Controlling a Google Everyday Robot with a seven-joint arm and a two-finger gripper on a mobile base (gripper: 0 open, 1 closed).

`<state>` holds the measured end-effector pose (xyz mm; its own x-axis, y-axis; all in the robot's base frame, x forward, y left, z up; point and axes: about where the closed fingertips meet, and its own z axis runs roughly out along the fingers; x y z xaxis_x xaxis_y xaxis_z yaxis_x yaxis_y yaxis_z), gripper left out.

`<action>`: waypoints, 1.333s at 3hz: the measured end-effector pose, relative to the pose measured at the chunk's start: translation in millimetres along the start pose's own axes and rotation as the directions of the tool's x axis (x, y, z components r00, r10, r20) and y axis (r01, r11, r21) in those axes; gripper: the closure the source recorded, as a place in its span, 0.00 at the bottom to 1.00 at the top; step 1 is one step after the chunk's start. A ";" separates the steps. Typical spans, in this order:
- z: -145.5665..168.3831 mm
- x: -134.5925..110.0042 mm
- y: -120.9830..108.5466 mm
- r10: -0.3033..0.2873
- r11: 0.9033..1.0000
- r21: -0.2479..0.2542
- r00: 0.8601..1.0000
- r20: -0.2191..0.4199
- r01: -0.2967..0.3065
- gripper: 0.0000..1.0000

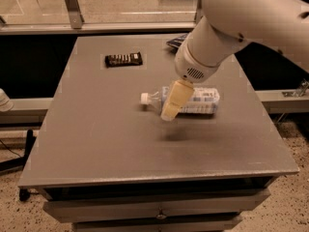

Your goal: Knock blue plastic bottle over

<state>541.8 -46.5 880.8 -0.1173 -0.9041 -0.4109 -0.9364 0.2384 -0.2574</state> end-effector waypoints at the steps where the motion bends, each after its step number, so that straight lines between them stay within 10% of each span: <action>1: -27.8 26.0 3.8 0.053 0.999 -0.014 0.993 0.107 -0.052 0.00; 4: -152.5 141.3 45.8 0.131 0.991 -0.033 0.893 0.430 -0.129 0.00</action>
Offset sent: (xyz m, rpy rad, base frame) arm -0.0947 -0.1410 0.0664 0.4792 -0.0125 -0.0327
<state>431.9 -217.4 944.3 -0.0850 -0.6243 -0.7765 -0.9238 0.3414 -0.1734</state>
